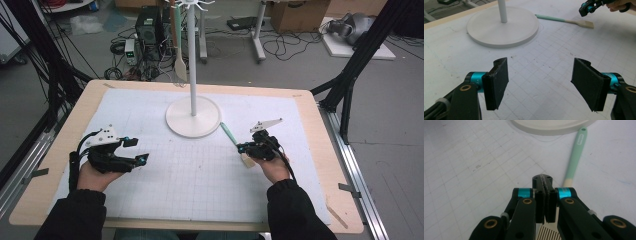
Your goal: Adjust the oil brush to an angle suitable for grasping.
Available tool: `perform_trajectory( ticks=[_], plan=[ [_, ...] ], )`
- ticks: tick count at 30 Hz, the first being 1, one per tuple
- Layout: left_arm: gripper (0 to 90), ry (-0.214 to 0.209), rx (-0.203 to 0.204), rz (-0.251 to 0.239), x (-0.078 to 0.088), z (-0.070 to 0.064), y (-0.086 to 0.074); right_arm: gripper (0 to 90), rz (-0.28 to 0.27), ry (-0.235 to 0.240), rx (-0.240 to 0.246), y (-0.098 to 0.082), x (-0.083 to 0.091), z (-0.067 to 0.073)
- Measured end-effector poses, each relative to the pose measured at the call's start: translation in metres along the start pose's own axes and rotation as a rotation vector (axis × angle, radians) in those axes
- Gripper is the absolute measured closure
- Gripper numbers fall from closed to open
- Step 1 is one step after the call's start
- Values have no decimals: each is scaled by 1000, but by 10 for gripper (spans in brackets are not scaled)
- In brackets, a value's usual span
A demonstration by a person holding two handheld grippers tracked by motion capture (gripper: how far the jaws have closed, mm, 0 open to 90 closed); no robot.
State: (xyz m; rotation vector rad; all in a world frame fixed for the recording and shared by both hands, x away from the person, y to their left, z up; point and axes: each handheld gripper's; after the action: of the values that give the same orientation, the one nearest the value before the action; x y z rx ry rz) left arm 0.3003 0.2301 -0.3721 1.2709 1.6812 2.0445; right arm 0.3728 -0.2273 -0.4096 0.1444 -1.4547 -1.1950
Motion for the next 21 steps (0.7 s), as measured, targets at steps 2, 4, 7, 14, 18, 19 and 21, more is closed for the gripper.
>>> perform_trajectory(
  ticks=[2,4,7,14,18,19,21],
  plan=[
    [297,-1,-4,1,0,0,0,893,5,18,4,-1,0,0],
    [298,-2,-2,-1,0,0,0,893,11,24,15,-1,1,1],
    [298,-1,-7,2,0,0,0,894,18,41,23,-2,4,2],
    [298,-3,-8,-2,1,0,0,894,47,76,35,-7,8,1],
    [298,-8,-10,3,-1,-1,0,894,44,64,27,-10,11,-1],
    [298,-7,-13,4,-1,-1,0,894,42,60,23,-10,10,-2],
    [298,-7,-8,-1,-1,-1,0,894,51,46,26,-10,6,-4]
  ],
)
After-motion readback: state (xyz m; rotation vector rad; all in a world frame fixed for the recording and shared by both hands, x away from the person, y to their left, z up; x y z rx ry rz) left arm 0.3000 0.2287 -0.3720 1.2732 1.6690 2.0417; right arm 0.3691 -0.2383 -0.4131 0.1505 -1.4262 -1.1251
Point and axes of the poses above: each handheld gripper's, and its own axes: x roughly backward along the jaws, y roughly out of its top, z roughly to its left, and after that the axes turned 5 degrees about y, right-handed
